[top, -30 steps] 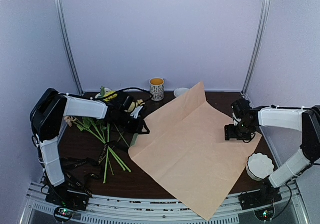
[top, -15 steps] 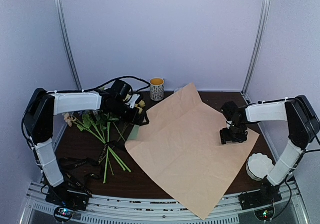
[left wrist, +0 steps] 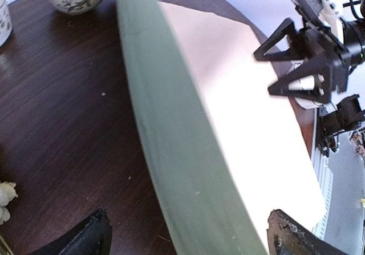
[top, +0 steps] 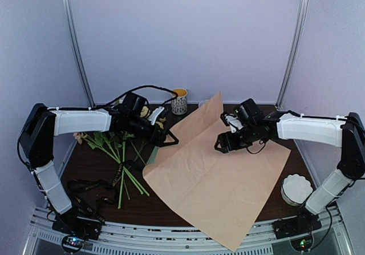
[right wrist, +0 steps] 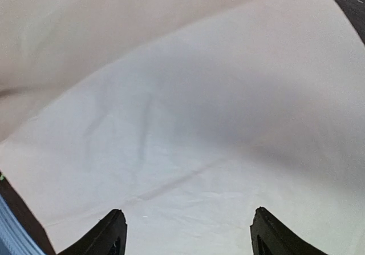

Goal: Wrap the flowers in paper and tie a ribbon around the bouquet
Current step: Place the flattened wrapping paper at the center of the board.

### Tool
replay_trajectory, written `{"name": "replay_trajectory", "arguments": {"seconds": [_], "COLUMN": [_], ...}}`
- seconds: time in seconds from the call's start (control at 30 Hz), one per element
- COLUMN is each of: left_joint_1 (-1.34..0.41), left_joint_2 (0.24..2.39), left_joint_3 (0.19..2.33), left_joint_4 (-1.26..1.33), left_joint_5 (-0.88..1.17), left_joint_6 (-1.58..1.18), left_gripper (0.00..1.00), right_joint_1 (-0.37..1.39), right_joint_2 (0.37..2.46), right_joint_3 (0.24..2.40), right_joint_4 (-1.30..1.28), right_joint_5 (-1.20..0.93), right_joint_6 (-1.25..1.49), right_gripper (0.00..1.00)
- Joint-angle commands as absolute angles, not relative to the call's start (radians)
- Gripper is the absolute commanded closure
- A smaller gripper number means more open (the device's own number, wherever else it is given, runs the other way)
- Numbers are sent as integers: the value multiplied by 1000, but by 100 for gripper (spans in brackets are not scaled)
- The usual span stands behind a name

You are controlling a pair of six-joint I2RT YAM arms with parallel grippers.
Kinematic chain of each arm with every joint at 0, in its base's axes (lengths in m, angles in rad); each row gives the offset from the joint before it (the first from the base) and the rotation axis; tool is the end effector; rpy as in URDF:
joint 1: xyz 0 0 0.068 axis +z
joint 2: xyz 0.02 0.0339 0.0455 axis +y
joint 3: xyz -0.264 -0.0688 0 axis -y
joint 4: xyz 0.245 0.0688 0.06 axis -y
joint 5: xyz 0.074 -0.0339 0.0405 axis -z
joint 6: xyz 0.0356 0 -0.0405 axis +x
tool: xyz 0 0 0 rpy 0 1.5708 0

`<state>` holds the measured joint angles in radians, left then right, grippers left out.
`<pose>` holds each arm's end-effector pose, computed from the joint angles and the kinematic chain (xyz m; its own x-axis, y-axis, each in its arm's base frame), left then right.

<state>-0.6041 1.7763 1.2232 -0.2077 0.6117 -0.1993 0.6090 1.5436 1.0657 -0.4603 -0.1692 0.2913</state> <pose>0.3082 -0.2375 0.2232 -0.7161 0.2973 -0.6316 0.6790 0.5064 -0.5315 0.2611 0.1894 0.2300 -0.8190 -0.2261 -0.5273 -0.4284 0.8524 0.2999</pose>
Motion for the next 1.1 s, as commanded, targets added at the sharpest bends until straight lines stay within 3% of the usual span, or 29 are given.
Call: {"name": "replay_trajectory", "arguments": {"seconds": [0.0,0.23,0.73,0.93,1.07], "left_joint_1": [-611,-620,-554,-480,-369], "left_joint_2": [1736,1708,1607,1581,1600], "left_joint_3": [1228,1222,1304,1354,1232], "left_joint_4": [-127,-88,-54,-347,-374], "left_joint_5": [698,769,896,547,338], "left_joint_6": [-157,-172,-191,-131,-247], "left_gripper": [2,2,2,2,3], "right_joint_1": [713,791,809,811,811], "right_joint_2": [1667,1984,2006,1964,1893], "right_joint_3": [1132,1312,1189,1189,1226], "right_joint_4": [-267,-607,-644,-614,-595], "right_joint_5": [-272,60,152,120,94], "right_joint_6": [415,502,520,498,458], "right_gripper": [26,27,27,27,27]}}
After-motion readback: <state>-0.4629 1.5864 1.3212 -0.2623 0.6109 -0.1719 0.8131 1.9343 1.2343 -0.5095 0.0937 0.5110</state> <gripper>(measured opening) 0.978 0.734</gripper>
